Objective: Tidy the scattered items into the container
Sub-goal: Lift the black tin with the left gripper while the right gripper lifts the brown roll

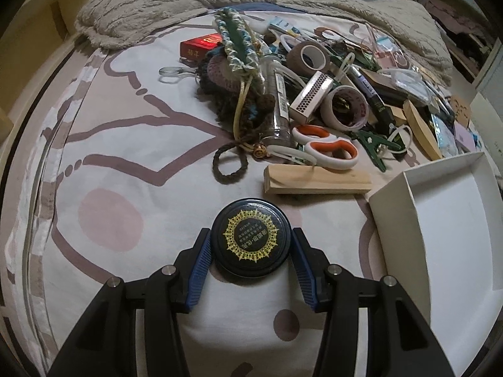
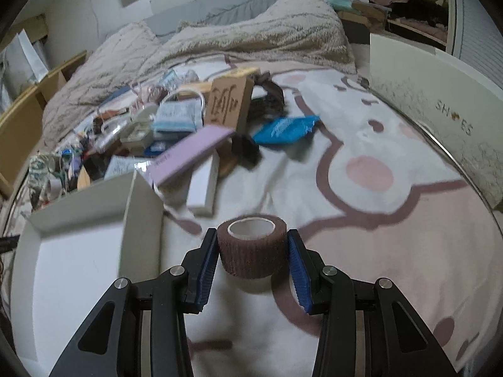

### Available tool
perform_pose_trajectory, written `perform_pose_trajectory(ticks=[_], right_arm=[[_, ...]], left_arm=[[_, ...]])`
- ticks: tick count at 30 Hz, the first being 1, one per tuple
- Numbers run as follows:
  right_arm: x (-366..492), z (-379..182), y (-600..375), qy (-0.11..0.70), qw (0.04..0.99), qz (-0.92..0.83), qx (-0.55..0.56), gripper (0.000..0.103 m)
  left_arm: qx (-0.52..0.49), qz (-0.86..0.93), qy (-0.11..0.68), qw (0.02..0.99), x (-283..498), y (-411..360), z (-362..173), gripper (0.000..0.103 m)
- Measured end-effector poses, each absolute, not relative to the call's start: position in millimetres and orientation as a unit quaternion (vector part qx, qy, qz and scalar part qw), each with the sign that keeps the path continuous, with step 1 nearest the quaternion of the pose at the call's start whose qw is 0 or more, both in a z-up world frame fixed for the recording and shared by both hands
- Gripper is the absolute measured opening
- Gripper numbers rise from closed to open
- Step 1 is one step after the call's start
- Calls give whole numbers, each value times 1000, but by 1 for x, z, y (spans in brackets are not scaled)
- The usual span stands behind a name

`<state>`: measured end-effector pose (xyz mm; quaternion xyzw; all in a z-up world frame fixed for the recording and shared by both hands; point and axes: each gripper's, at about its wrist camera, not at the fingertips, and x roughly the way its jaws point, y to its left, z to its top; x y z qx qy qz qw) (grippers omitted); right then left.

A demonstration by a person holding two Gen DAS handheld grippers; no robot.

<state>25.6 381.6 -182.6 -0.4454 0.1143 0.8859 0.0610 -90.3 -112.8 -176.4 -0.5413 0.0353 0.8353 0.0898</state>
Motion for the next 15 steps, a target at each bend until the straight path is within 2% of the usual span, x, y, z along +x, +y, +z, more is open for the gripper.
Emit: perform_pose_trajectory(ticks=[11,13,15], right_arm=[[39,-180,375,98,69,888,-444,44],[39,-179,374,96,72,888,-443,44],[40,-177,374,97,74,889,-441,44]], left_arm=[[-534,841,35,78,-87,-112,-179,50],[-537,840,34,72,-87,-111,-180,56],[-539,839,27,75,-87,-110,-180,67]])
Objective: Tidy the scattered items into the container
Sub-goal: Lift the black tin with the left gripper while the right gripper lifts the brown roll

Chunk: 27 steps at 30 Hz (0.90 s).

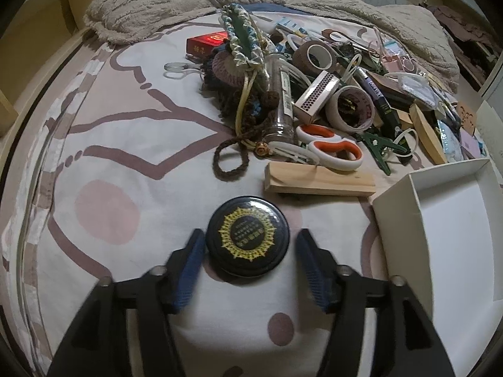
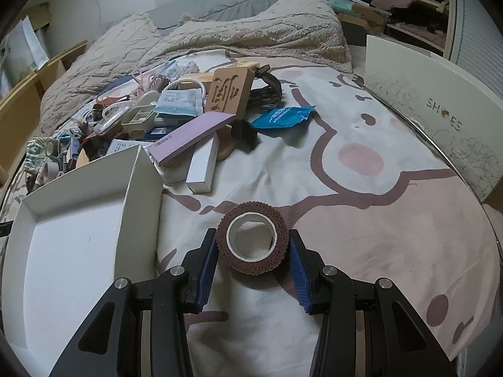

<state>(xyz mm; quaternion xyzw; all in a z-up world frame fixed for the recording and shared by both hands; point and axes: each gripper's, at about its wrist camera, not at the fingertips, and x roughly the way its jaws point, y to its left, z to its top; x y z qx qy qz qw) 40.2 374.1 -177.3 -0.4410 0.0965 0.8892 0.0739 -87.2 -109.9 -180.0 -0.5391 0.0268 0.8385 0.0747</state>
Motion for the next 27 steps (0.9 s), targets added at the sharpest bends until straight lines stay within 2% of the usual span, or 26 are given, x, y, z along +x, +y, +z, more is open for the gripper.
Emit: perform_pose_trajectory(ticks=[8,10,11,12,17,22,24,27], right_arm=[[50,-155,377,112,78,902,-410,44],[51,-148,375,114,74,905,-403,44],[52,-146,374,114,72,906,-401,44],[52,-143,372,113,70,907,-399,44],[54,-132,366,113,60,913,-388,44],[58,-125,365,126,55,915,-380,44],[57,-122,364,127,55,915,-378,44],[57,-119,361,123,54,917,-375,44]], left_arm=[[-548,833,21,74,-88,-111,-182,73],[-557,827,5,74,-89,-114,-183,86],[-566,821,-5,71,-91,-115,-184,97],[-575,814,-19,74,-92,-116,-186,101],[-576,815,-13,66,-90,-112,-185,101],[-561,826,6,54,-84,-114,-183,87],[-554,831,4,46,-84,-119,-180,71],[-545,837,-7,46,-84,-127,-176,54]])
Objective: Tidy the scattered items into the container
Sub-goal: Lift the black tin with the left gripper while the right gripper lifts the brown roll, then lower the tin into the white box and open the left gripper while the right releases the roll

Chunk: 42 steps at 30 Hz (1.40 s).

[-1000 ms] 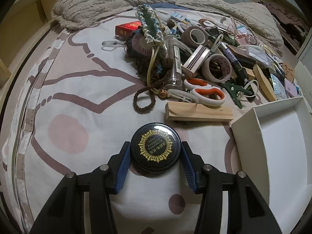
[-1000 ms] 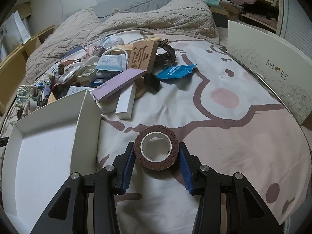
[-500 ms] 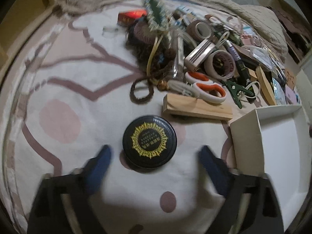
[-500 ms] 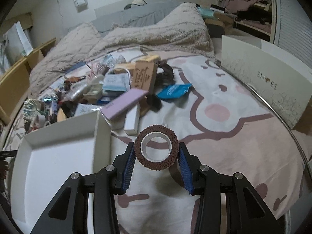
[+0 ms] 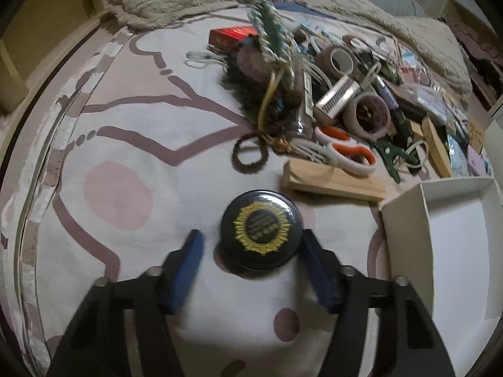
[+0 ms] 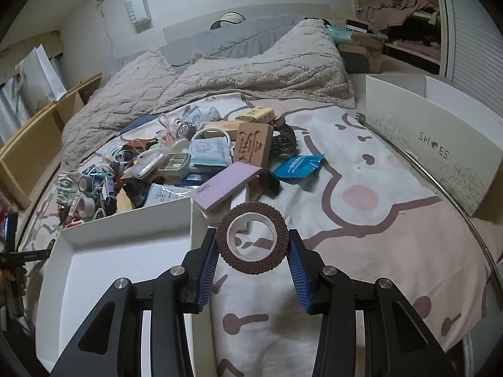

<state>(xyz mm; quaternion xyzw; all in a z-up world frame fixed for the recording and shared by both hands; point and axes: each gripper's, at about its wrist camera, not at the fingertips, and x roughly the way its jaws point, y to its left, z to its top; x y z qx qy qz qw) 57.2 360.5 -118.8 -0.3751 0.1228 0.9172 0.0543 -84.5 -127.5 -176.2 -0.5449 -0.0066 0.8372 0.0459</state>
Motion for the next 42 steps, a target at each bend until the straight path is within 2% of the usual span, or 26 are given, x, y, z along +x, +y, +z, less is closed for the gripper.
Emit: perform_pose_trajectory(ticks=[2,15,27,42], right_arm=[[57,-116,357,119,53,918,-374,44],[55,-106,334,106,32,924,-366,44],[47,-108,277,78,-46,916,-390,44],[44,-141,218,26,-102,875,-472,44]], left_arm=[[-539,841,0,48,-84,-129,-174,49],[-497,862,31,96,-75,-107,-146,49],[-470,865,38,173,-52,-58,-108,49],[-507,805,99,293,-14,29,-128,49]])
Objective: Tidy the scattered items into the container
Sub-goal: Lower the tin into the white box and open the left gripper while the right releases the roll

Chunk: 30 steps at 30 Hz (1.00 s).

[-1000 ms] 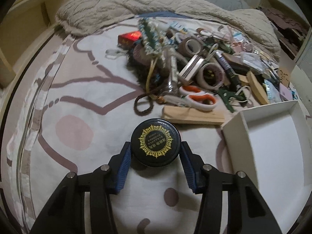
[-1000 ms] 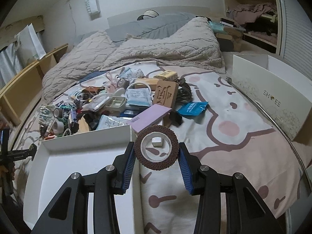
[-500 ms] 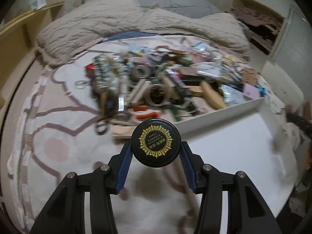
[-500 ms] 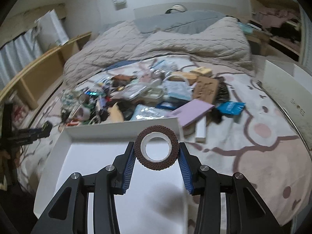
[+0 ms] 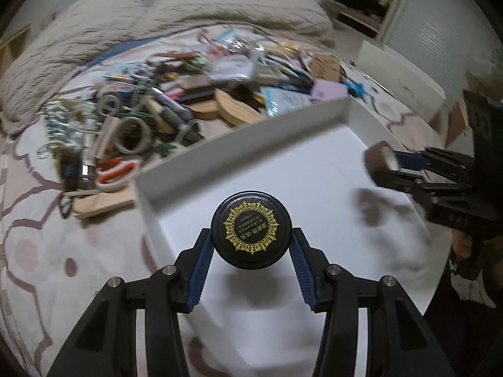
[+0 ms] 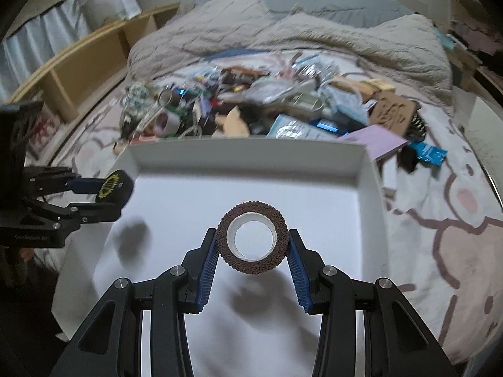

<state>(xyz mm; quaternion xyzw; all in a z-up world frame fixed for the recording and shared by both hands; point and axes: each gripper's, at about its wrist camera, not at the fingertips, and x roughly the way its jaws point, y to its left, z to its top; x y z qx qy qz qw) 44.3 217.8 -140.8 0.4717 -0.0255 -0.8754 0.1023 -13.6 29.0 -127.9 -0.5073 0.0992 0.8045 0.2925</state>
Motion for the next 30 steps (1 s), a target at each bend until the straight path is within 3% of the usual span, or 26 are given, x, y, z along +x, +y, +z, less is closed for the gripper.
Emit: perform_pose_trajectory(ticks=[13,30], right_arm=[[52,-163,193,16,131,-845,518,44],[56,-174,191,23,132,-831,539,44]], left_arm=[[-531,750,150,365,16,66,-152,49],[-546,734,167,367,21,72,-165,49]])
